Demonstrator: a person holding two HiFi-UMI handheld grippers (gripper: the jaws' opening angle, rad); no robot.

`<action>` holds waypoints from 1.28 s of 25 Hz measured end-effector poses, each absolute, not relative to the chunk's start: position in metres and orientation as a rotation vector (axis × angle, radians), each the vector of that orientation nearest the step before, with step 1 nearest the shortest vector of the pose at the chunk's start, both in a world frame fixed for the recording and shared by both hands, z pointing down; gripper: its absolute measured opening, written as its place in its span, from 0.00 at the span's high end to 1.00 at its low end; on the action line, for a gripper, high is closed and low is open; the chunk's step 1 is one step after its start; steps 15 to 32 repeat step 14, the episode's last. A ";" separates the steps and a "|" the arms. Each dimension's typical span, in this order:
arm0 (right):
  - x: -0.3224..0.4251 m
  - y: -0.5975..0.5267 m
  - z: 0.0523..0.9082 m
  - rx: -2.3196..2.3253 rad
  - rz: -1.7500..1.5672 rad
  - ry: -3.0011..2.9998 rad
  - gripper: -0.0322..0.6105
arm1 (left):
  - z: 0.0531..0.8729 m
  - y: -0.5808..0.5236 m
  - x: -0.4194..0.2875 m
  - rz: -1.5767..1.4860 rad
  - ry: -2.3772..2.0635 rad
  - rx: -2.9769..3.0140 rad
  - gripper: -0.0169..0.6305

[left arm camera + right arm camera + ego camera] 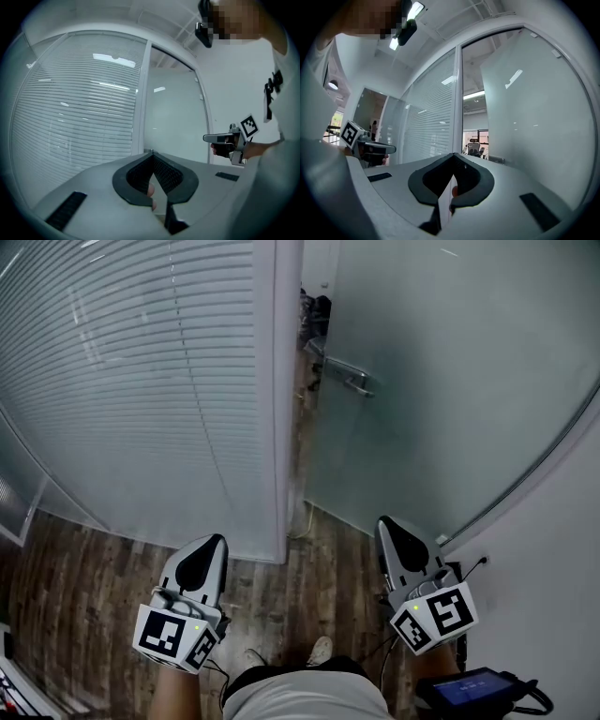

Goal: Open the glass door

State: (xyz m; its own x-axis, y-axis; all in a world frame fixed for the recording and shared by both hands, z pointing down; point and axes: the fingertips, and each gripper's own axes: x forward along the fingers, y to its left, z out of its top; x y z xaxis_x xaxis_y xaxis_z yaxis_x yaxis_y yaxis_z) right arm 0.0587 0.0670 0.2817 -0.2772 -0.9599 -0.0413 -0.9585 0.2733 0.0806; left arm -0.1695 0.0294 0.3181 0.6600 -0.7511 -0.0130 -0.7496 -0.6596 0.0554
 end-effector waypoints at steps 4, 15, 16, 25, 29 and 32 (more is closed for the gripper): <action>0.047 0.058 0.280 1.882 -0.142 -2.480 0.95 | 0.311 0.017 -0.180 -0.066 -1.269 2.822 0.98; 0.045 0.054 0.272 1.908 -0.164 -2.459 0.95 | 0.308 0.016 -0.182 -0.064 -1.238 2.841 0.98; 0.045 0.054 0.272 1.908 -0.164 -2.459 0.95 | 0.308 0.016 -0.182 -0.064 -1.238 2.841 0.98; 0.045 0.054 0.272 1.908 -0.164 -2.459 0.95 | 0.308 0.016 -0.182 -0.064 -1.238 2.841 0.98; 0.045 0.054 0.272 1.908 -0.164 -2.459 0.95 | 0.308 0.016 -0.182 -0.064 -1.238 2.841 0.98; 0.045 0.054 0.272 1.908 -0.164 -2.459 0.95 | 0.308 0.016 -0.182 -0.064 -1.238 2.841 0.98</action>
